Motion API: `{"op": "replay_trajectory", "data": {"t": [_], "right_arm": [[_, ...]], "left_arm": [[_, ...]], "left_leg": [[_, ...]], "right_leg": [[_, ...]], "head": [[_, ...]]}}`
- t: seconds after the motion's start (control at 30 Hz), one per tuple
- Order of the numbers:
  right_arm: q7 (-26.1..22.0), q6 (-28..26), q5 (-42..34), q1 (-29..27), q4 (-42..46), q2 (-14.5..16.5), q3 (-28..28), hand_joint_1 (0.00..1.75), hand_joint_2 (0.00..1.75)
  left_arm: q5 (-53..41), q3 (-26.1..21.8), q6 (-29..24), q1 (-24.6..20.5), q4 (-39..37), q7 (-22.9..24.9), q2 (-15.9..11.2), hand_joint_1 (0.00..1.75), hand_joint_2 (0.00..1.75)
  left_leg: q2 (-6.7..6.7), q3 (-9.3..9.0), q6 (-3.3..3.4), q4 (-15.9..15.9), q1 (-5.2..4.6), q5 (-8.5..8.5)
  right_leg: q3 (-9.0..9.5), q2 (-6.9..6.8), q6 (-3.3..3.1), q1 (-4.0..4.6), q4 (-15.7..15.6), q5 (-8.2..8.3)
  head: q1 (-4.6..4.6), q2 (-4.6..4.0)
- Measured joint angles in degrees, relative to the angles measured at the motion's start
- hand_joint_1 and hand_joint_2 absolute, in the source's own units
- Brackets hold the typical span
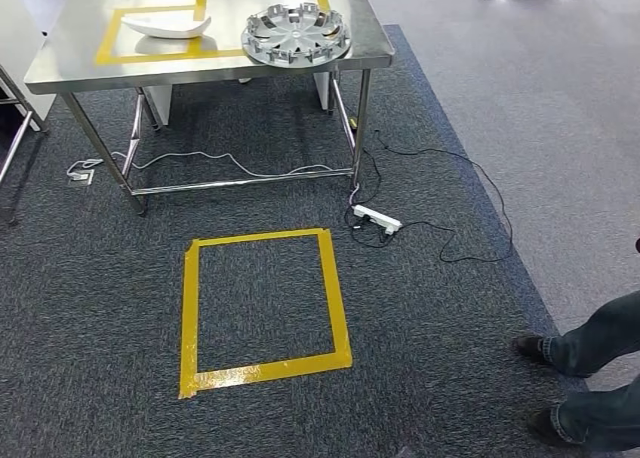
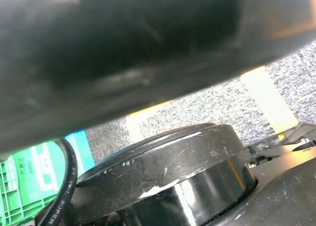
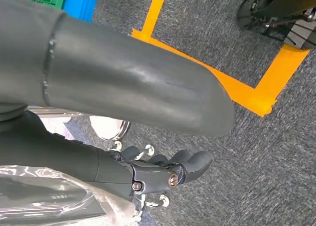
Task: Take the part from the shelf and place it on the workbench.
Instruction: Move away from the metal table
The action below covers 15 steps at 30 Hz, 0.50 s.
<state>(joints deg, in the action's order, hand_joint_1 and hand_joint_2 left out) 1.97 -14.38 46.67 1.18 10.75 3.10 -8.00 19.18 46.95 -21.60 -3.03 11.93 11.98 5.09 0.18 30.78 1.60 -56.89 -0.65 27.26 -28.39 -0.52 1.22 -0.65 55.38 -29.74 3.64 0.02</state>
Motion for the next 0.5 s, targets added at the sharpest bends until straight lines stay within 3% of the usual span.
{"op": "replay_trajectory", "data": {"t": [0.07, 0.2, 0.47, 0.5], "right_arm": [[0.0, 0.0, 0.0, 0.0, 0.0, 0.0, 0.0, 0.00, 0.00], [0.1, 0.0, -0.2, 0.1, 0.0, 0.0, 0.0, 0.00, 1.75], [0.4, 0.0, -2.0, 0.1, 0.0, 0.0, -0.1, 0.00, 1.75], [0.4, -0.2, -2.1, 0.1, 0.0, 0.0, -0.1, 0.00, 1.31]], "left_arm": [[0.0, 0.0, 0.0, 0.0, 0.0, 0.3, 0.0, 0.00, 0.00], [-0.1, 0.0, 0.2, 0.0, 0.0, 0.6, 0.0, 0.00, 1.75], [-0.1, 0.0, 0.3, 0.0, 0.0, 2.2, 0.0, 0.00, 1.75], [-0.2, 0.0, 0.2, 0.0, 0.0, 2.2, 0.0, 0.00, 1.31]], "left_leg": [[0.00, 0.04, 0.07, 0.0, -0.01, -0.09], [0.00, 0.05, 0.08, 0.0, 0.01, -0.22], [0.00, 0.09, 0.00, 0.0, 0.09, -0.29], [0.00, 0.11, -0.01, 0.0, 0.09, -0.30]], "right_leg": [[-0.05, 0.00, 0.13, -0.01, 0.0, 0.08], [-0.09, -0.01, 0.21, 0.00, 0.0, 0.14], [-0.21, -0.01, 0.20, 0.06, 0.2, 0.14], [-0.22, -0.01, 0.20, 0.06, 0.2, 0.14]], "head": [[-0.01, 0.00], [-0.02, 0.00], [-0.02, 0.00], [-0.02, 0.00]]}}
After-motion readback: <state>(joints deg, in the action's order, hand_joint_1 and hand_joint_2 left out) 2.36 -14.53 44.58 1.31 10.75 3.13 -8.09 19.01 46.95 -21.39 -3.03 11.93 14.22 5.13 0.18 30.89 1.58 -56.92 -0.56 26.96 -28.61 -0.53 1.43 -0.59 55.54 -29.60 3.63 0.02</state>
